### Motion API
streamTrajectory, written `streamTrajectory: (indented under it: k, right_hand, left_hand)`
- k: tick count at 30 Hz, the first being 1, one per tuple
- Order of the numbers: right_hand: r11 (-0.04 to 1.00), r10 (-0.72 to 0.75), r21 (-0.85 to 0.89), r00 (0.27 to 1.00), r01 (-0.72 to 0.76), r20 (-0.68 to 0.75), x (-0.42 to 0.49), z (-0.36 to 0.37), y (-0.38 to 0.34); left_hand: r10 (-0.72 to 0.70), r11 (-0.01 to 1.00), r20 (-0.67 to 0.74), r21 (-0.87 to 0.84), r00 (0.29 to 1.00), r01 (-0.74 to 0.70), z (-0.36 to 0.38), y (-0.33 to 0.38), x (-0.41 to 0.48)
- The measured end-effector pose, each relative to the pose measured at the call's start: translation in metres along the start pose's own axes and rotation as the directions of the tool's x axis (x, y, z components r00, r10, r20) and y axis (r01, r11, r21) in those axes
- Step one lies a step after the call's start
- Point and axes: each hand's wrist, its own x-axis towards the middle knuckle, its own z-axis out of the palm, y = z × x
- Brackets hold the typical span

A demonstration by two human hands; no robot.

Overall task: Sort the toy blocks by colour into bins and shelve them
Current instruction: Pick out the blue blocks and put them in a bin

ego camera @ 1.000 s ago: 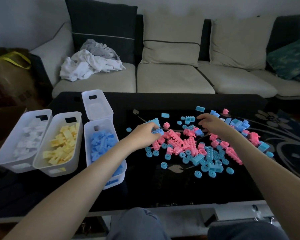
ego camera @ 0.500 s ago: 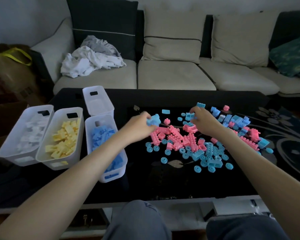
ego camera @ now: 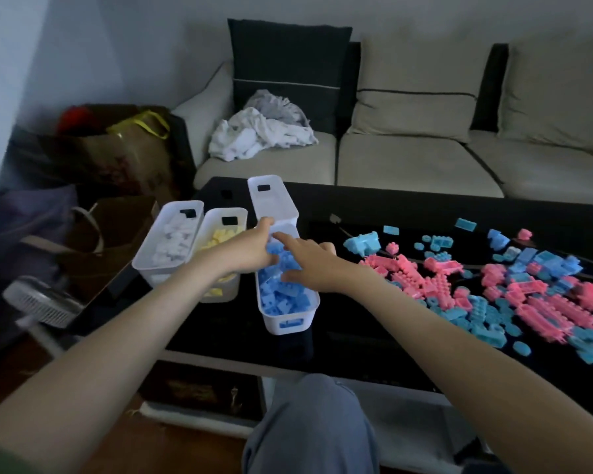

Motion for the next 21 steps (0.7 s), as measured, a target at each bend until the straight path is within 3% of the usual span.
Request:
streamTrajectory:
  k: [5, 10, 14, 17, 19, 21]
  right_hand:
    - [0.995, 0.045, -0.091, 0.998, -0.048, -0.044, -0.016, 0.001, 0.016]
    - [0.898, -0.003, -0.434, 0.99, 0.065, 0.142, -0.021, 0.008, 0.017]
    - [0.861, 0.002, -0.502, 0.986, 0.082, 0.165, -0.012, 0.012, 0.016]
    - [0.933, -0.031, -0.353, 0.993, 0.07, 0.114, -0.011, 0.011, 0.018]
    - [0.99, -0.055, -0.129, 0.998, 0.054, -0.01, -0.016, 0.002, 0.026]
    - [0.999, -0.028, -0.023, 0.991, 0.025, -0.134, -0.023, -0.011, 0.042]
  left_hand:
    - [0.066, 0.976, 0.077, 0.202, 0.995, -0.08, 0.008, 0.005, -0.001]
    - [0.061, 0.839, 0.26, 0.509, 0.964, -0.191, 0.039, 0.009, -0.004]
    - [0.06, 0.842, 0.238, 0.509, 0.969, -0.177, 0.041, 0.009, 0.001]
    - [0.062, 0.905, 0.222, 0.4, 0.973, -0.149, 0.037, 0.01, 0.003]
    - [0.085, 0.942, 0.151, 0.31, 0.985, -0.129, 0.032, 0.019, 0.011]
    - [0.157, 0.946, 0.057, 0.277, 0.986, -0.167, 0.029, 0.038, 0.019]
